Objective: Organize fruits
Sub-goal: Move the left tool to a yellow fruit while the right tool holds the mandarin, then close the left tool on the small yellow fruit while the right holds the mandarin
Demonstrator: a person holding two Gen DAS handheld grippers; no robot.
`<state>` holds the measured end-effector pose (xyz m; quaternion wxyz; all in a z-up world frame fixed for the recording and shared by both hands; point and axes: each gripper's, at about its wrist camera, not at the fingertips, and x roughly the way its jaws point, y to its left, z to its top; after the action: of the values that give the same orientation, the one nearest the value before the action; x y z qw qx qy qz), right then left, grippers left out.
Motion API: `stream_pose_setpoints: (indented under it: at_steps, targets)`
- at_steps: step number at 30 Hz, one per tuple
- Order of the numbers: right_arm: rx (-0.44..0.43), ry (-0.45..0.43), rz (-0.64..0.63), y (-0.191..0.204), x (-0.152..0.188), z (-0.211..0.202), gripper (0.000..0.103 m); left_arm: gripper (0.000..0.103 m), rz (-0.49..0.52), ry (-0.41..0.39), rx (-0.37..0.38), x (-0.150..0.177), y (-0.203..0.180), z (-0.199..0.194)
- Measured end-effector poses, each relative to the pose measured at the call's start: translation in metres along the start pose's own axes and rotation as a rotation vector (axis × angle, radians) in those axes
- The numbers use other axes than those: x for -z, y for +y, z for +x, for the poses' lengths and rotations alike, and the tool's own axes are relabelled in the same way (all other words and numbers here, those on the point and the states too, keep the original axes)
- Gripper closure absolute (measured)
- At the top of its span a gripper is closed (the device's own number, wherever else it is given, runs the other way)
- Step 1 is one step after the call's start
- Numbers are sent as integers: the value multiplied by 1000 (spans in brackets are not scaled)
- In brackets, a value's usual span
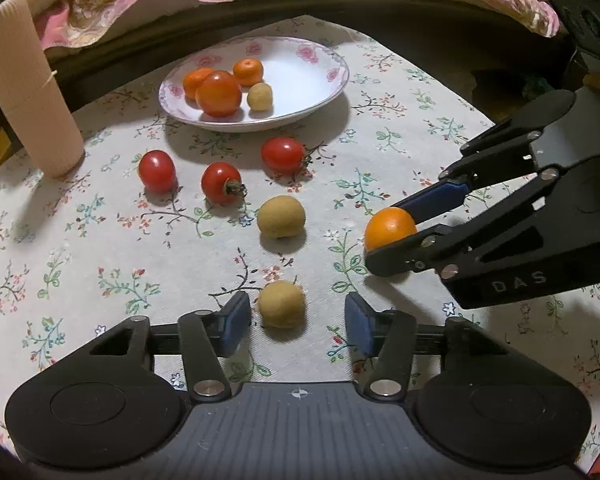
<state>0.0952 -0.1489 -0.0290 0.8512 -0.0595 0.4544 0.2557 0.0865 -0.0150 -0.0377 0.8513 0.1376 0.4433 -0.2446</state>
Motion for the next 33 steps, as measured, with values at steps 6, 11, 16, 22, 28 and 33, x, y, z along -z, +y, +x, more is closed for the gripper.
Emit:
stream_pose_setpoints:
  at_steps: [6,11,16,22,28,33]
  targets:
    - [-9,5,-7,1,0,0,63,33,-18,6,-11,-1,3,2]
    - [-9,7,-3,0,0,0,63,33,-23,5,-11,-1,3,2]
    - [-6,6,4,-1,1,-2,63,38,-20,2,-4,-1,3,1]
    - [-3,6,3,-1,1,-1,63,43,-13,1,2,-1,1,0]
    - [0,6,13,-2,0,-2,63,59,-15,2,-15,-3,2,-1]
    - [4,3,19,-1,-1,-3,67,69,-26,2,-26,-4,3,-2]
